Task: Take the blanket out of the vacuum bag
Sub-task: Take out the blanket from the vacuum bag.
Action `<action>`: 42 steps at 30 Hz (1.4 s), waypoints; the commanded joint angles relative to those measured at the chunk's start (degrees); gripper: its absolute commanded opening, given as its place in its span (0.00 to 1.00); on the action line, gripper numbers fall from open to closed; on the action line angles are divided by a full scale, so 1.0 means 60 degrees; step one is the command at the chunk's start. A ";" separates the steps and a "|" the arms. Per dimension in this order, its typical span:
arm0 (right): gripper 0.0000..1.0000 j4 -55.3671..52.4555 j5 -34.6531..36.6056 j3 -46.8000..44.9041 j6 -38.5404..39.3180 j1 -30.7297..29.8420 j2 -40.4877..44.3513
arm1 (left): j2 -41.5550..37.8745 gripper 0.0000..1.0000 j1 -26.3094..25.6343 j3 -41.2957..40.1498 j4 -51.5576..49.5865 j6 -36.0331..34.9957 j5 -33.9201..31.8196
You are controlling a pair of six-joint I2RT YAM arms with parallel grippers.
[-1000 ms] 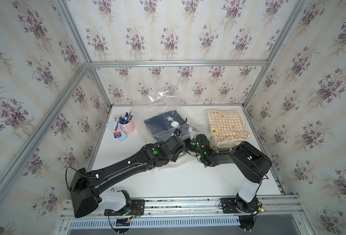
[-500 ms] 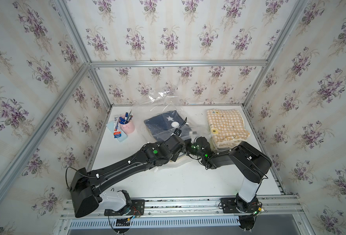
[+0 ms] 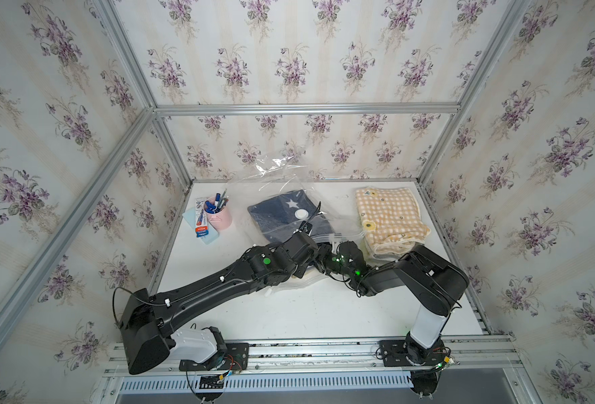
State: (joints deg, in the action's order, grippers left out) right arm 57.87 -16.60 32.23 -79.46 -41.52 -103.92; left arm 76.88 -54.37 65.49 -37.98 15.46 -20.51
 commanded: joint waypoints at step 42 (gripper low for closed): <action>0.00 -0.1982 -0.0690 0.2971 0.0810 0.0005 0.0018 | -0.0139 0.00 0.0023 0.0185 0.0001 -0.0139 -0.0068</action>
State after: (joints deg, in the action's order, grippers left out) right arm 44.58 -20.18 50.70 -75.20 -41.45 -104.51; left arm 75.88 -54.24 66.11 -37.52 14.85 -20.80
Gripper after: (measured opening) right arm 0.072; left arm 0.062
